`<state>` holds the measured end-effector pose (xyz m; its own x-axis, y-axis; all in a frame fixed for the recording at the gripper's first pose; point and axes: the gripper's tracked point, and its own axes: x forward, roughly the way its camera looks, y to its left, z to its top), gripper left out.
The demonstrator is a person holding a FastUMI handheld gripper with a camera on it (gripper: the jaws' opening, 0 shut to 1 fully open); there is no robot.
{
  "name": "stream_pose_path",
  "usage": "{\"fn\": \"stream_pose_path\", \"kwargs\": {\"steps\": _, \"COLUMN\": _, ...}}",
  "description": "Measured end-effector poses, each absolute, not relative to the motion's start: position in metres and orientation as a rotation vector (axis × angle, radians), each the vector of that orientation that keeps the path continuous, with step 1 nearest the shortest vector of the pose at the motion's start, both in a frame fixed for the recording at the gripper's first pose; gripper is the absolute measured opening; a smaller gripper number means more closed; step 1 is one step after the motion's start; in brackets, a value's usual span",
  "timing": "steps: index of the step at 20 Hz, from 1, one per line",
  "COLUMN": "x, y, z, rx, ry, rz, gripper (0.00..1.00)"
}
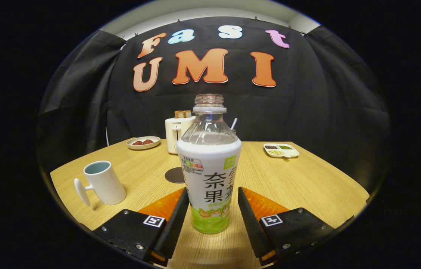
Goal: Take the bottle from table, then pour the juice into the cup, finally place the bottle on the coaster
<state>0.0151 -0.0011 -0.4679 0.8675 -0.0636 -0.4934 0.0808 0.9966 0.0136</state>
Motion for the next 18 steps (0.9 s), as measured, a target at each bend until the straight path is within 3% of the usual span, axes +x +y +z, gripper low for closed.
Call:
{"fn": "stream_pose_path", "kwargs": {"steps": 2, "x": 0.014, "y": 0.003, "z": -0.474, "rx": 0.057, "ry": 0.535, "rz": -0.076, "gripper": 0.79}}
{"fn": "stream_pose_path", "kwargs": {"steps": 3, "x": 0.016, "y": 0.002, "z": -0.473, "rx": 0.069, "ry": 0.531, "rz": -0.080, "gripper": 0.70}}
{"fn": "stream_pose_path", "kwargs": {"steps": 9, "x": 0.016, "y": 0.010, "z": -0.471, "rx": 0.027, "ry": 0.557, "rz": -0.061, "gripper": 0.58}}
{"fn": "stream_pose_path", "kwargs": {"steps": 18, "x": 0.020, "y": 0.021, "z": -0.444, "rx": -0.224, "ry": 0.532, "rz": -0.046, "gripper": 0.58}}
